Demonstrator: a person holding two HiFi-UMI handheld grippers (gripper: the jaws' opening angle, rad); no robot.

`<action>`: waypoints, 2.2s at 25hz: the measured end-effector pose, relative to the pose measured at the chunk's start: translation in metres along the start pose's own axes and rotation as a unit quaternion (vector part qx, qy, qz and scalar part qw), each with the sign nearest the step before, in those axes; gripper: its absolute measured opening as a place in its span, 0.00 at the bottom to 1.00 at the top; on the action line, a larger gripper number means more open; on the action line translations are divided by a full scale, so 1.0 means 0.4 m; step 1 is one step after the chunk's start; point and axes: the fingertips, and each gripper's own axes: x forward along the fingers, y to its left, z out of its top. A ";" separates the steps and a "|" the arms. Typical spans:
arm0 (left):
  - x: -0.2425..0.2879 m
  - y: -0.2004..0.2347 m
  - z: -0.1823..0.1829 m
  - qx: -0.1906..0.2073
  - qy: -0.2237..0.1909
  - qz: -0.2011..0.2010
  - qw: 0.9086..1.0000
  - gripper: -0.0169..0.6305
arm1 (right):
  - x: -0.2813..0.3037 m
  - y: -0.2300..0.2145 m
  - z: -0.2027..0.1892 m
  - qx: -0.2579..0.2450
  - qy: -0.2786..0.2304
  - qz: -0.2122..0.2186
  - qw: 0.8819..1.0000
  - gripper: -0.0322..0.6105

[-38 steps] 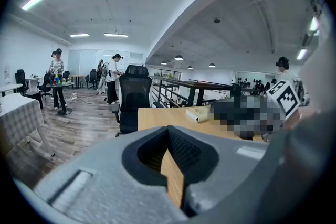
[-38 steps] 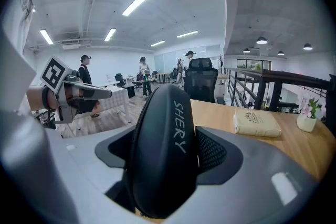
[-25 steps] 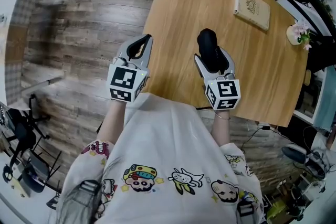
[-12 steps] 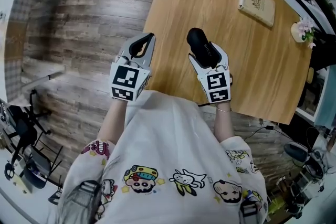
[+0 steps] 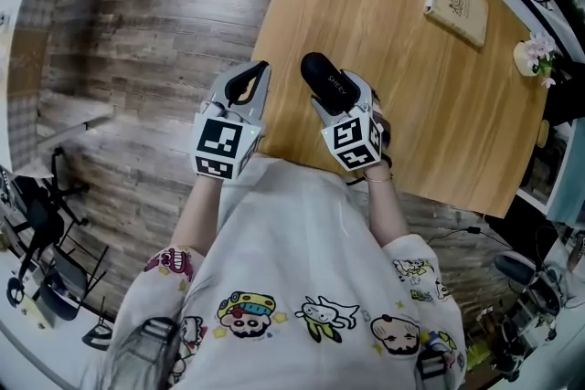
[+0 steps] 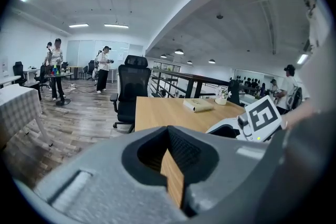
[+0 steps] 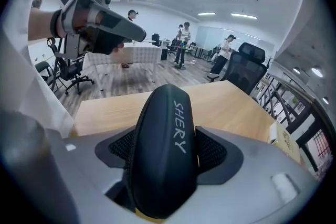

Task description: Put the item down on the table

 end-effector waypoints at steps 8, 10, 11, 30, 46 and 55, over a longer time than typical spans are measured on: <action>-0.013 0.017 -0.034 -0.004 0.006 0.002 1.000 0.02 | 0.045 0.004 -0.011 0.003 0.013 0.000 1.000 0.60; -0.014 0.020 -0.041 -0.006 0.007 0.000 1.000 0.02 | 0.054 0.001 -0.013 0.006 0.017 -0.002 1.000 0.60; -0.014 0.020 -0.044 -0.007 0.008 -0.001 1.000 0.02 | 0.059 0.000 -0.015 0.007 0.019 -0.002 1.000 0.59; 0.010 0.007 -0.078 -0.005 0.018 -0.023 1.000 0.02 | 0.111 -0.009 -0.074 0.026 0.033 -0.005 0.999 0.60; -0.020 0.007 -0.102 -0.016 0.016 -0.011 1.000 0.02 | 0.102 0.004 -0.079 0.071 0.027 0.019 0.997 0.61; -0.036 0.021 -0.111 -0.019 0.012 -0.004 1.000 0.02 | 0.101 0.030 -0.092 0.090 0.034 0.037 0.995 0.64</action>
